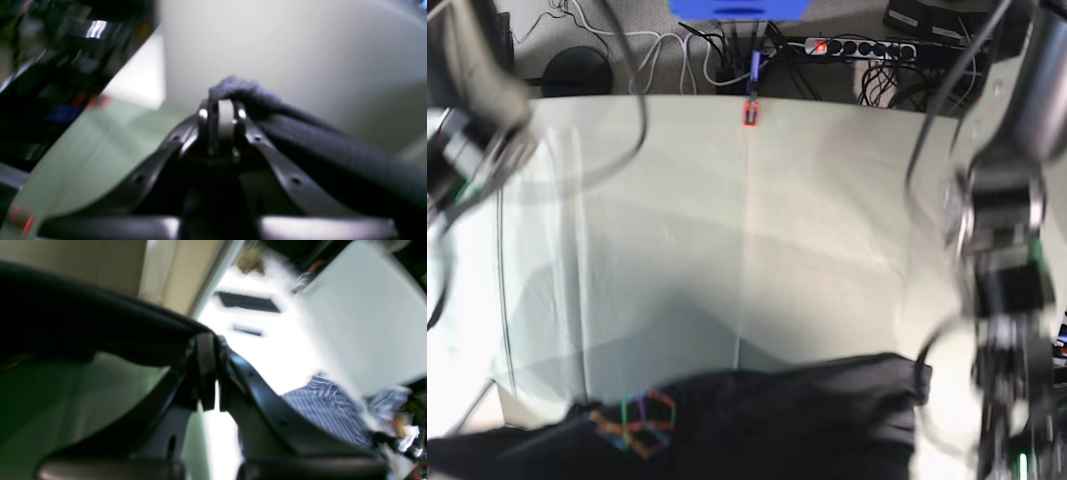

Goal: Layout the t-shirt on the table in an organized manner, then fold the t-shirt properly
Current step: 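Lift the shirt with both grippers, swing it, and lay it flat, then hold the shirt edge with both grippers and drag it to straighten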

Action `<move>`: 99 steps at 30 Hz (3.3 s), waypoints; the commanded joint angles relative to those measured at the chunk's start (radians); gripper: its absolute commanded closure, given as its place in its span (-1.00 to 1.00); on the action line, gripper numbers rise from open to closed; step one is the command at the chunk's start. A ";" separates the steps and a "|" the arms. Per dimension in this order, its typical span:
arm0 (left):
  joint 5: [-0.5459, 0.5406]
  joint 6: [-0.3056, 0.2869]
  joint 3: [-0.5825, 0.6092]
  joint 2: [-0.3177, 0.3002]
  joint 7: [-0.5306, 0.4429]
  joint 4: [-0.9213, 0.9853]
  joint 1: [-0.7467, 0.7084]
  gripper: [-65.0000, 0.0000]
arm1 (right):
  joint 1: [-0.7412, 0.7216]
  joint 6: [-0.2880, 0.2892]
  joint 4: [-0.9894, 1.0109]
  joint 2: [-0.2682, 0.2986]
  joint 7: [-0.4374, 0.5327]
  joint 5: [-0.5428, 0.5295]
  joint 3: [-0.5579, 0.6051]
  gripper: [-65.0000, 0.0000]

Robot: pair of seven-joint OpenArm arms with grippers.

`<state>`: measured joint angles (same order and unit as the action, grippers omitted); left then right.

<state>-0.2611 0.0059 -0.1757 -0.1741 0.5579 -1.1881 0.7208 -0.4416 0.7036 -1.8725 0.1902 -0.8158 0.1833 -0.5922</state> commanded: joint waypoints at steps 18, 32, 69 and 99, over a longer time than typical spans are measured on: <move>-0.010 -0.010 -0.195 -0.045 -0.037 -0.272 -0.691 1.00 | 0.594 -0.005 -0.045 -0.209 0.298 -0.014 0.008 1.00; -0.010 -0.011 -0.210 -0.049 -0.046 -0.301 -0.916 1.00 | 0.870 -0.005 -0.117 -0.240 0.299 -0.012 -0.022 1.00; -0.010 -0.011 -0.333 -0.012 -0.048 -0.131 -1.016 1.00 | 0.926 -0.005 0.204 -0.238 0.458 -0.012 -0.117 1.00; -0.010 -0.011 -0.330 -0.012 -0.039 -0.253 -1.044 0.98 | 1.032 -0.005 0.095 -0.258 0.459 -0.117 -0.120 1.00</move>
<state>-0.2764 -0.0147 -0.5022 -0.1719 0.5350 -1.4284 -0.3233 0.5873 0.7025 -1.7641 -0.0776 -0.3740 0.0746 -0.7082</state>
